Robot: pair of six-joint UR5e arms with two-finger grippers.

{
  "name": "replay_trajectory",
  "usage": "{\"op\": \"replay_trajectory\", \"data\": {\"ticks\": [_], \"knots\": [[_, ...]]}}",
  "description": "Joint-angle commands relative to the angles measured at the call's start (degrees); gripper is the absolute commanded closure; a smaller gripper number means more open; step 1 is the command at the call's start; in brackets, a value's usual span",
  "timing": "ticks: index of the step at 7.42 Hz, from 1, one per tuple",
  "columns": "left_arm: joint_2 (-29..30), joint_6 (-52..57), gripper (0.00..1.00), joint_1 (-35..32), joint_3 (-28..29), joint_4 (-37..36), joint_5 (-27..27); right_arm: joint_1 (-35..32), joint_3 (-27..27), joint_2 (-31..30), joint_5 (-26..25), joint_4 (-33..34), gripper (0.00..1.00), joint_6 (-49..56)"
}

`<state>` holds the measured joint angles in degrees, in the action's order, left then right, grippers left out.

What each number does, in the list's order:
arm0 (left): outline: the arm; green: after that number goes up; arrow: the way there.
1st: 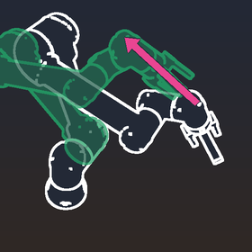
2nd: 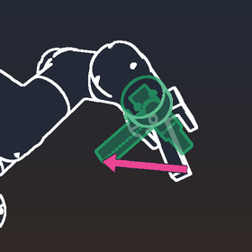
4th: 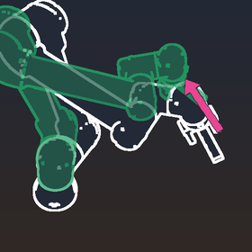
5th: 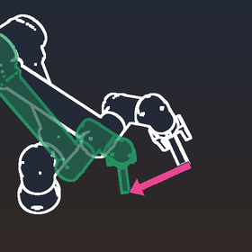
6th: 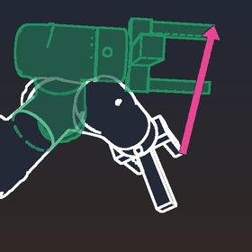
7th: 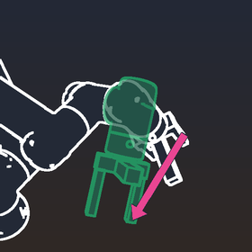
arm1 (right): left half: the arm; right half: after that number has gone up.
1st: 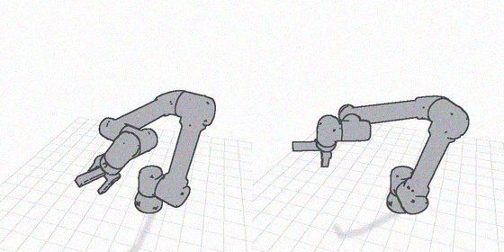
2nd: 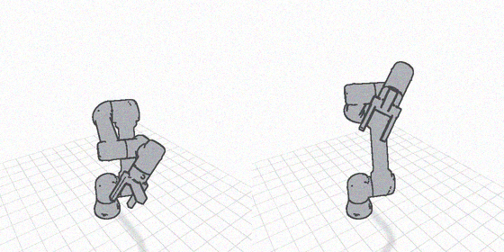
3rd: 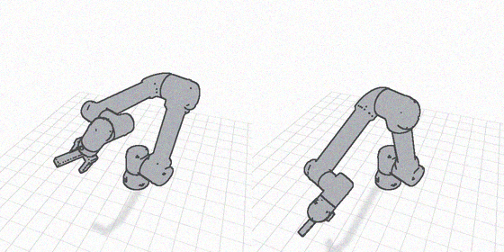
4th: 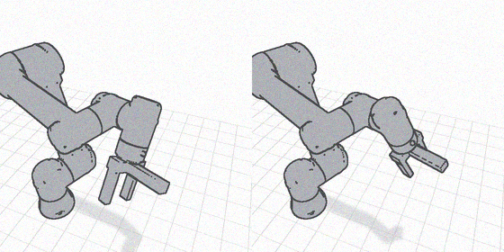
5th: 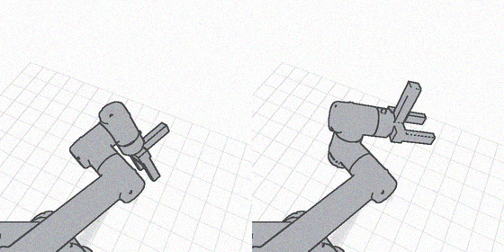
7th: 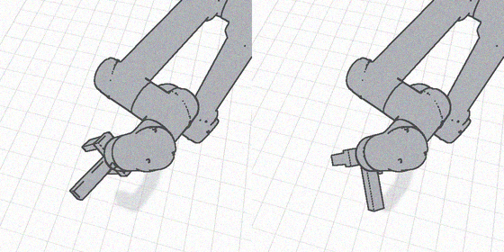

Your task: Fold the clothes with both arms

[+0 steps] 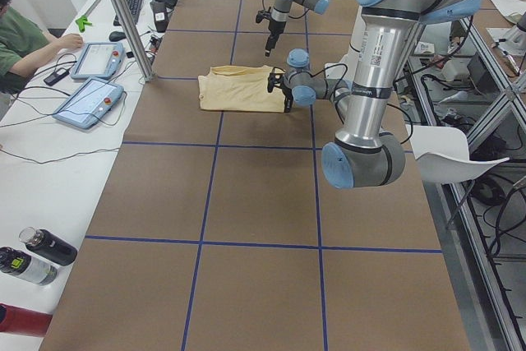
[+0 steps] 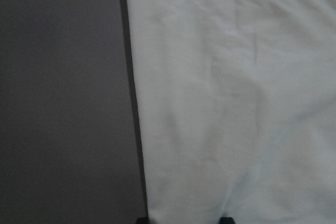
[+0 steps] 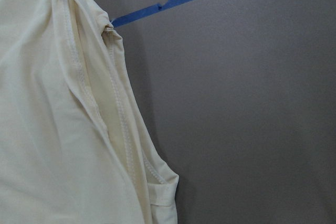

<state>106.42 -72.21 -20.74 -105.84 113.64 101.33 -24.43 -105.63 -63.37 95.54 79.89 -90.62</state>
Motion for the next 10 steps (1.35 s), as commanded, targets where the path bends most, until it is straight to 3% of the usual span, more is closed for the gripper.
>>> {"op": "replay_trajectory", "data": {"ticks": [1,3,5,6,8,10], "knots": [[0.20,-0.03,0.48,0.09,0.20,0.00,0.00,0.00,-0.01,0.00,0.00,0.00,0.00,0.00],[0.11,-0.03,0.54,0.09,0.29,0.00,0.00,0.00,-0.01,-0.08,0.09,0.00,0.00,0.00],[0.11,-0.38,0.80,0.35,0.29,0.00,0.00,0.00,0.08,-0.09,0.09,0.00,0.00,0.00],[0.19,-0.56,1.00,0.53,0.20,0.00,0.00,0.17,0.08,-0.09,0.09,0.00,0.00,0.00],[0.20,-0.47,1.00,0.53,-0.15,0.00,0.00,0.87,0.25,-0.09,-0.09,0.00,0.00,-0.61],[0.28,-0.47,1.00,0.53,-0.24,0.00,0.00,2.80,0.60,0.35,-0.96,0.52,0.04,-8.83]]}}
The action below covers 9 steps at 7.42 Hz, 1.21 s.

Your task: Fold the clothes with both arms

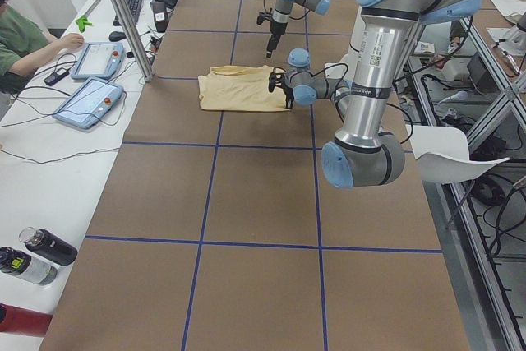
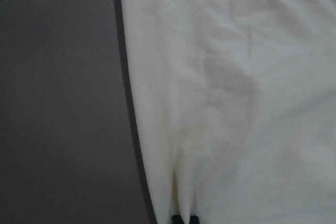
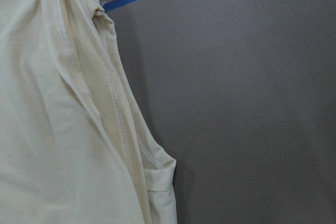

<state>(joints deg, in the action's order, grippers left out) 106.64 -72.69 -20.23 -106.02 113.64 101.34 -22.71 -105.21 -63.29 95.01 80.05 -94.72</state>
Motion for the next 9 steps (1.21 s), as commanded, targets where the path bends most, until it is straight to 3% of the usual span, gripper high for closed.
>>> {"op": "replay_trajectory", "data": {"ticks": [1,3,4,7,9], "knots": [[0.06,0.01,1.00,0.02,-0.06,0.00,0.00,1.87,0.70,0.62,-0.61,0.72,0.13,-10.17],[0.06,0.01,1.00,0.02,-0.24,0.00,0.00,3.98,2.28,1.41,-2.70,0.73,0.32,-17.92],[-0.02,0.01,1.00,0.02,-0.33,0.00,0.00,4.34,4.64,3.33,-3.33,0.73,0.35,-19.96],[-0.02,0.01,1.00,0.02,-0.42,0.00,0.00,4.52,7.21,5.37,-3.51,0.81,0.40,-20.85],[-0.02,-0.08,1.00,0.02,-0.50,0.00,0.00,5.22,7.04,6.33,-4.04,4.57,0.40,-20.94]]}}
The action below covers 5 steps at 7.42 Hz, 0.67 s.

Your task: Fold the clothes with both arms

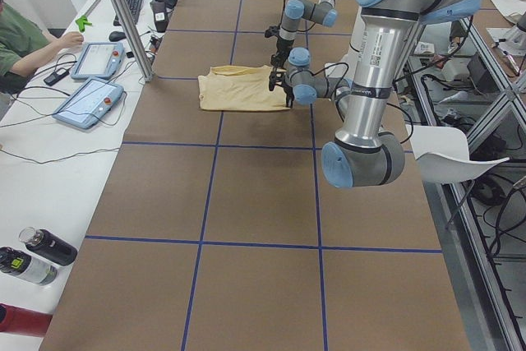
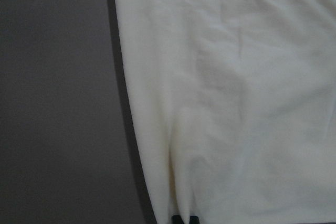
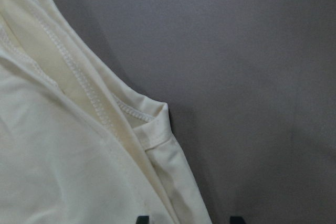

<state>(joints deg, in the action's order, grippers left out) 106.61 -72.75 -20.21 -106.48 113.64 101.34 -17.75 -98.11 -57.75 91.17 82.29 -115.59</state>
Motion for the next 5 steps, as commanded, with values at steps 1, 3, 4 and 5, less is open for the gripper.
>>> {"op": "replay_trajectory", "data": {"ticks": [1,3,4,5], "knots": [[0.00,-0.03,1.00,0.00,-0.13,0.00,0.00,0.34,0.11,1.06,-0.29,2.52,0.44,-0.08],[-0.09,0.06,1.00,0.00,-0.39,0.00,0.00,0.52,0.11,1.06,-0.46,2.44,0.54,-0.16],[-0.09,0.06,1.00,0.00,-0.39,0.00,0.00,0.69,0.11,1.06,-0.55,2.35,0.55,-0.17],[-0.09,0.06,1.00,0.00,-0.48,0.00,0.00,0.87,0.11,1.06,-0.55,2.35,0.55,-0.17]]}}
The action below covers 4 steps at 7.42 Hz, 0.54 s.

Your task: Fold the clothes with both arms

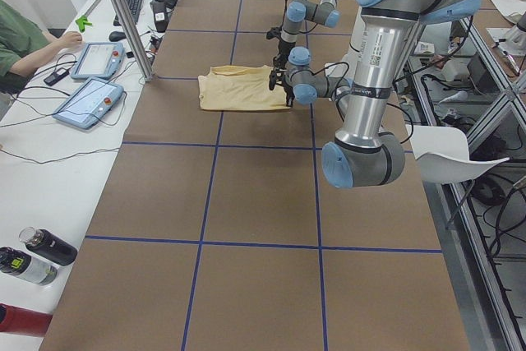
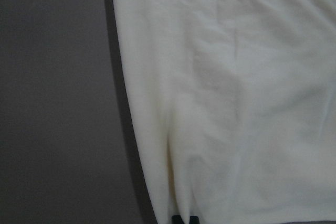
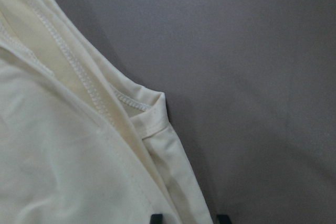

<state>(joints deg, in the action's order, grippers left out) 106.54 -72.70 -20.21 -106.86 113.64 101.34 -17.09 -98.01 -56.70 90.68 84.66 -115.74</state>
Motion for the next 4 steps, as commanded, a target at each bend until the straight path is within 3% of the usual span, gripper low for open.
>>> {"op": "replay_trajectory", "data": {"ticks": [1,4], "knots": [[-0.10,0.01,1.00,0.00,-0.01,0.00,0.00,0.30,0.01,0.01,-0.06,-0.02,0.55,-0.01],[-0.02,0.01,1.00,0.00,-0.01,0.00,0.00,0.57,0.10,-0.07,-0.15,0.15,0.54,-0.01]]}}
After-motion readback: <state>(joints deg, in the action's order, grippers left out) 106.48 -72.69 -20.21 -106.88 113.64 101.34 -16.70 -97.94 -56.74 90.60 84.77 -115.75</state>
